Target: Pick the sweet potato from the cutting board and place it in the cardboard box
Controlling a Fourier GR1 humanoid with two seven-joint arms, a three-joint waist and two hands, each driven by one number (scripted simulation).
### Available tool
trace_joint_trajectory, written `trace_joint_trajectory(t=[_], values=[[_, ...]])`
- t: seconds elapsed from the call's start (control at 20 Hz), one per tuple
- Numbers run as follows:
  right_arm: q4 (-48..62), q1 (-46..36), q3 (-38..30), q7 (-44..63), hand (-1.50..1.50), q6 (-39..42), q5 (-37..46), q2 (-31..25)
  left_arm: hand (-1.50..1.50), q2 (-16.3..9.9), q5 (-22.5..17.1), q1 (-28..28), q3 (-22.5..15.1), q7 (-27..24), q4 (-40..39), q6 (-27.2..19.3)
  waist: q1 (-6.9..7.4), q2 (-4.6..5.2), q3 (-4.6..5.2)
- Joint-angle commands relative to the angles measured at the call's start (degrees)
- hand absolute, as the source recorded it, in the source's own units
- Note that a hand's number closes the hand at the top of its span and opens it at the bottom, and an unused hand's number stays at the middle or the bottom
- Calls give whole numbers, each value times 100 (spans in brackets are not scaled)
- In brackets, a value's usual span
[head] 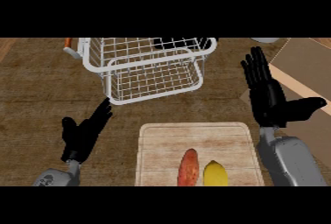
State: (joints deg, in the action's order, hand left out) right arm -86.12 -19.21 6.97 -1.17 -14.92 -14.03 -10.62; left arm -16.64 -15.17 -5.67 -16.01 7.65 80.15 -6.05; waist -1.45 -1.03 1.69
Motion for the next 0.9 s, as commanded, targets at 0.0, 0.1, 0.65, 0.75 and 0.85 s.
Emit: trace_joint_trajectory(t=[0.0, 0.1, 0.65, 0.75, 0.85], values=[[-937, 332, 112, 405, -150, -314, 369, -276, 0, -189, 184, -20, -8, -76, 423, 86, 69, 53, -164], [-1386, 274, 30, 578, -150, -514, 644, -612, 0, -630, 427, -343, 273, -552, 376, 138, -122, -36, -146], [-3983, 2322, 363, 1685, -150, -29, 2528, -2864, 0, -1215, 801, -508, 446, -1209, 812, 396, -203, 9, -149], [-4338, 2844, 665, 1559, -150, 101, 2960, -3027, 0, -1235, 843, -566, 420, -1084, 975, 401, -150, 24, -159], [-4539, 2960, 904, 1664, -150, 104, 3552, -3101, 0, -1160, 891, -634, 370, -1197, 817, 494, -62, 65, -159]])
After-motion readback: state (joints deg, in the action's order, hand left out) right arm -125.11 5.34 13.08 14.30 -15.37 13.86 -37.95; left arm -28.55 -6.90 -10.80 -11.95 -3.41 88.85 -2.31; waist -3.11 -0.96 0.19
